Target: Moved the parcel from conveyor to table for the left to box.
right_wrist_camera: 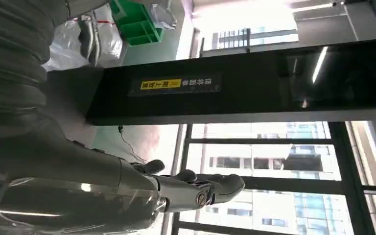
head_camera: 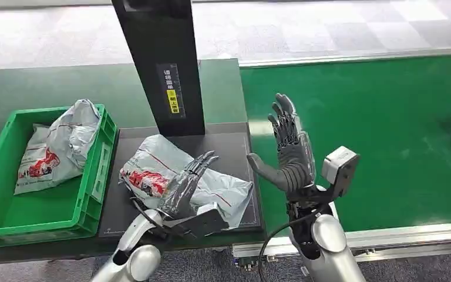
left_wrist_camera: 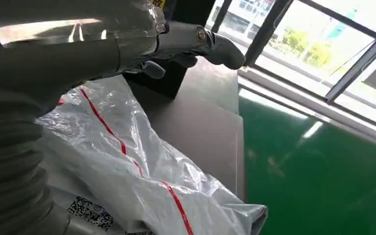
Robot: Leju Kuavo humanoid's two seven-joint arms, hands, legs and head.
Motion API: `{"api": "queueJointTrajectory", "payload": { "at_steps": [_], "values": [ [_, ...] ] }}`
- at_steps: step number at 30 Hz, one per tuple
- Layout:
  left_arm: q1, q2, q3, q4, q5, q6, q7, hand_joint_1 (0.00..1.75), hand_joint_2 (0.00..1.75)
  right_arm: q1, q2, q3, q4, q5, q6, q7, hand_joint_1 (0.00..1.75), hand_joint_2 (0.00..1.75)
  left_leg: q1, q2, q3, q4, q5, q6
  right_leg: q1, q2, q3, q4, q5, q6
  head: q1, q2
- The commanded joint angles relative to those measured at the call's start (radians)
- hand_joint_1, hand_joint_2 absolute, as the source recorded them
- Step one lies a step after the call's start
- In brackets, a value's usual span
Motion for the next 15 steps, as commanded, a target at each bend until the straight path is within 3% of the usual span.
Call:
{"api": "queueJointTrajectory", "payload": {
  "at_steps": [1, 13, 14, 15],
  "values": [
    [-0.196, 0.045, -0.165, 0.282, -0.060, -0.056, 0.020, 0.00, 1.75, 0.033, 0.024, -0.040, -0.063, -0.001, 0.013, -0.007, 0.00, 1.75, 0.000, -0.003, 0.000, -0.001, 0.002, 0.000, 0.000, -0.002, 0.000, -0.001, 0.001, -0.001, 0.000, 0.000],
    [-0.258, 0.071, -0.233, 0.333, -0.075, -0.111, -0.003, 0.00, 1.75, 0.045, 0.052, -0.038, -0.083, -0.010, 0.018, -0.020, 0.00, 1.75, 0.000, -0.001, 0.000, -0.002, 0.002, 0.000, 0.000, 0.000, 0.000, -0.001, 0.001, -0.002, 0.000, 0.000],
    [-0.271, 0.075, -0.246, 0.340, -0.078, -0.123, -0.005, 1.52, 1.75, 0.040, 0.055, -0.039, -0.081, -0.010, 0.017, -0.020, 0.00, 1.75, 0.000, -0.001, 0.000, -0.002, 0.002, -0.001, 0.001, 0.000, 0.000, -0.001, 0.002, -0.002, 0.000, 0.000],
    [-0.283, 0.079, -0.256, 0.347, -0.076, -0.136, -0.009, 1.52, 1.75, 0.035, 0.058, -0.038, -0.081, -0.010, 0.018, -0.019, 0.00, 1.75, 0.000, 0.000, 0.000, -0.002, 0.002, -0.001, 0.001, 0.001, 0.000, -0.001, 0.002, -0.002, 0.000, 0.000]
  ]
}}
